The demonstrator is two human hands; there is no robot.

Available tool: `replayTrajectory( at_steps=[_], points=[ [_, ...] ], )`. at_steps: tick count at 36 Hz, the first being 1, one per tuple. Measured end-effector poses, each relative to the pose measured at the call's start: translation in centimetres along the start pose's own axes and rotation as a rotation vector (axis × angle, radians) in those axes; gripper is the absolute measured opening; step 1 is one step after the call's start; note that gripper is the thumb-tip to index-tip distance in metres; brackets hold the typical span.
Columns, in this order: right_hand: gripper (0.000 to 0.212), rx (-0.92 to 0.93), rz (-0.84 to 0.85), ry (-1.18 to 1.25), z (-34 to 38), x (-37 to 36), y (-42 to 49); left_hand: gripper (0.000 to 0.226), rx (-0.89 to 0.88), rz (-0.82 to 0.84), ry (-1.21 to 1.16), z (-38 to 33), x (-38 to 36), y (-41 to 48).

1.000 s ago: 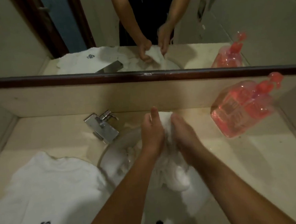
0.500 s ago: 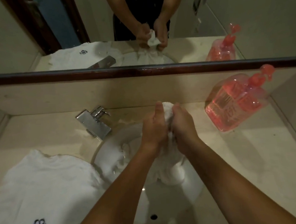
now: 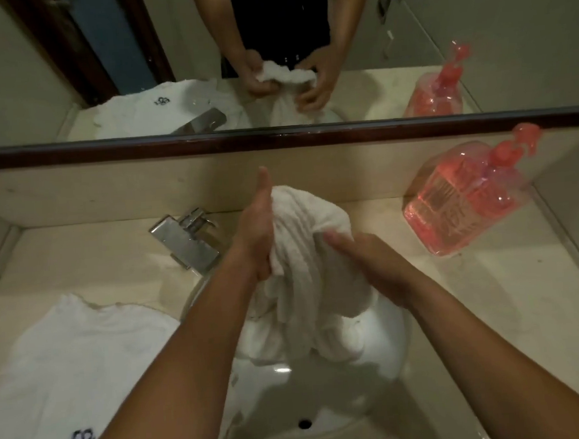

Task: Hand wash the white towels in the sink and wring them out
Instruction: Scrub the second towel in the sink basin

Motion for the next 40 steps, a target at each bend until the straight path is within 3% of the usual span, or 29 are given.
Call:
replayTrajectory(
  at_steps=[2,4,6,10,11,13,14,18,21,25,28,30,32,36,40],
  points=[
    [0.076,0.026,-0.056,-0.107,-0.2,0.9,-0.3,0.106,0.040,0.105,-0.027,-0.4,-0.6,-0.4],
    [0.069,0.069,-0.097,-0.005,0.5,1.4,-0.7,0.095,0.032,0.164,-0.048,-0.8,-0.7,-0.8],
    [0.053,0.106,-0.062,0.152,1.4,0.9,-0.8,0.080,-0.011,0.165,-0.087,-0.8,-0.4,-1.0],
    [0.048,0.188,0.043,0.324,4.5,-0.5,-0.9,0.061,-0.095,0.109,-0.208,1.1,0.2,-0.7],
    [0.049,0.202,0.054,0.348,5.5,-0.8,-0.9,0.063,-0.089,0.067,-0.208,2.1,0.5,-0.5],
    [0.053,0.204,0.061,0.379,7.0,-1.4,-0.8,0.090,-0.057,-0.010,-0.107,4.0,0.7,-0.3],
    [0.055,0.200,0.059,0.377,7.4,-1.6,-0.6,0.096,-0.035,0.020,-0.100,4.8,0.0,-0.3],
    [0.053,0.170,0.108,0.335,7.7,-1.7,-0.2,0.101,0.023,0.136,-0.146,6.5,-1.7,-0.5],
    [0.047,0.113,0.129,0.339,6.3,0.3,-0.4,0.102,0.013,0.130,-0.091,6.5,-1.1,0.0],
    [0.025,0.047,0.049,-0.046,3.8,4.8,-0.6,0.105,0.012,0.062,-0.143,6.2,1.0,0.7],
    [0.019,-0.015,0.029,-0.227,2.5,6.7,-0.1,0.085,-0.063,-0.050,-0.107,4.2,2.3,0.1],
    [0.019,-0.030,0.011,-0.227,2.1,7.3,0.3,0.053,-0.153,-0.142,0.021,2.8,2.9,-0.1],
    [0.017,-0.009,-0.027,-0.192,2.2,7.2,0.5,0.036,-0.229,-0.211,0.156,1.4,3.0,-0.6],
    [0.024,-0.024,-0.032,0.103,1.7,4.5,0.8,0.013,-0.371,-0.303,0.324,-0.6,2.9,-0.7],
    [0.060,-0.009,-0.083,0.384,1.7,-0.5,2.2,0.016,-0.408,-0.314,0.450,-0.4,-0.4,-0.8]
  ],
)
Point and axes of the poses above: each hand's wrist, its own y-axis towards the middle knuckle, its own x-axis out of the back of the hand, z = x × y, the point moved 10 cm from there along y, towards the middle knuckle, and after that the axes turned 2 degrees about y, right-handed, at the moved point
